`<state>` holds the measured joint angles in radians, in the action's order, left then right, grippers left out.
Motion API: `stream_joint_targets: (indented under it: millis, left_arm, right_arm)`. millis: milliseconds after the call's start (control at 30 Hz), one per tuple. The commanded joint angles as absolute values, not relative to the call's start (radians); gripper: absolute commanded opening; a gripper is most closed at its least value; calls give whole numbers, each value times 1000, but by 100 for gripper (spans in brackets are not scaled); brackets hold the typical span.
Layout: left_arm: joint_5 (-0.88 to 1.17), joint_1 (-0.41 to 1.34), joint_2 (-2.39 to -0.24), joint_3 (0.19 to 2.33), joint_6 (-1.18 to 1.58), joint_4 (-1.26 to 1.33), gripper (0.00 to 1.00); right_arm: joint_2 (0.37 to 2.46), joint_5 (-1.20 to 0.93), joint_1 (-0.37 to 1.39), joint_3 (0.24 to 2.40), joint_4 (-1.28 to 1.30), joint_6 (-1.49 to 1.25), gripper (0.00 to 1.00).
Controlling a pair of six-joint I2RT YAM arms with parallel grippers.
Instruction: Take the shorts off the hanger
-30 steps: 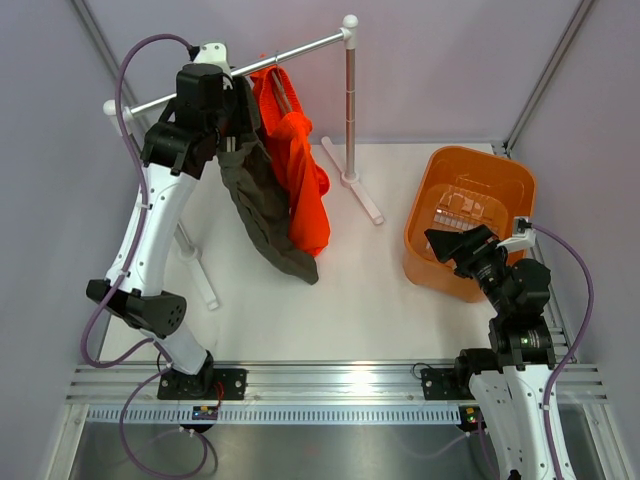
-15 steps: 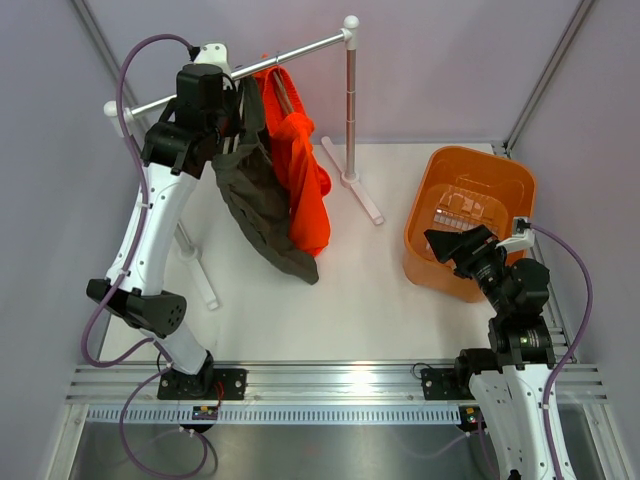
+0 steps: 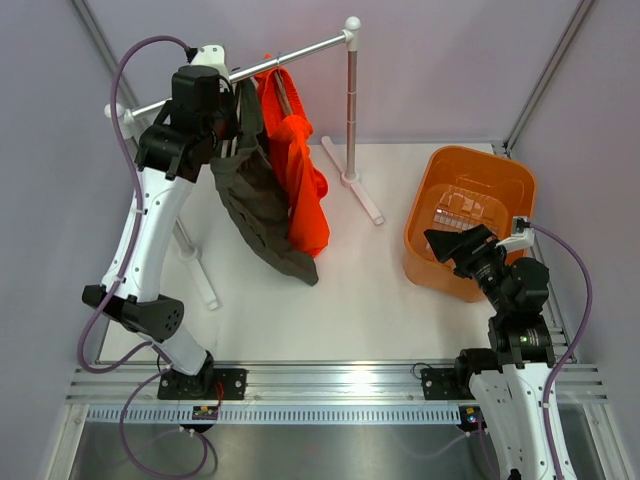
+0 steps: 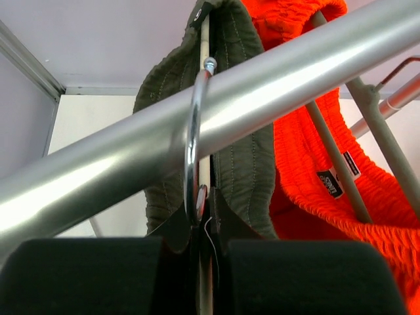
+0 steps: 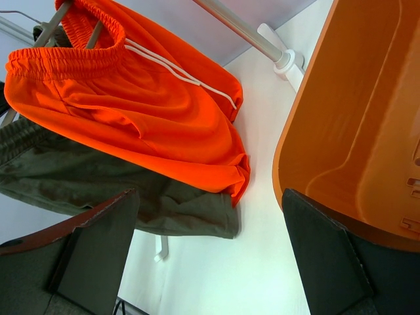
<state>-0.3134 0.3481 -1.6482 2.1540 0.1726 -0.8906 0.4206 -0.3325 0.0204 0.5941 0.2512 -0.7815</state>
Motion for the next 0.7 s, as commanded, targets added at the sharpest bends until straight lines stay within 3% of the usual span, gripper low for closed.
stream_joint_targets:
  millis: [0, 333, 667]
  left_arm:
    - [-314, 373, -1542, 2192, 146, -838, 0]
    - [-388, 446, -1462, 2115, 120, -879, 0]
    - [-410, 557, -1180, 1649, 207, -779, 0]
  right_arm:
    - [428, -347, 15, 600, 206, -769, 99]
    - [433, -350, 14, 607, 206, -761, 99]
    - [472, -397, 15, 693, 284, -652, 99]
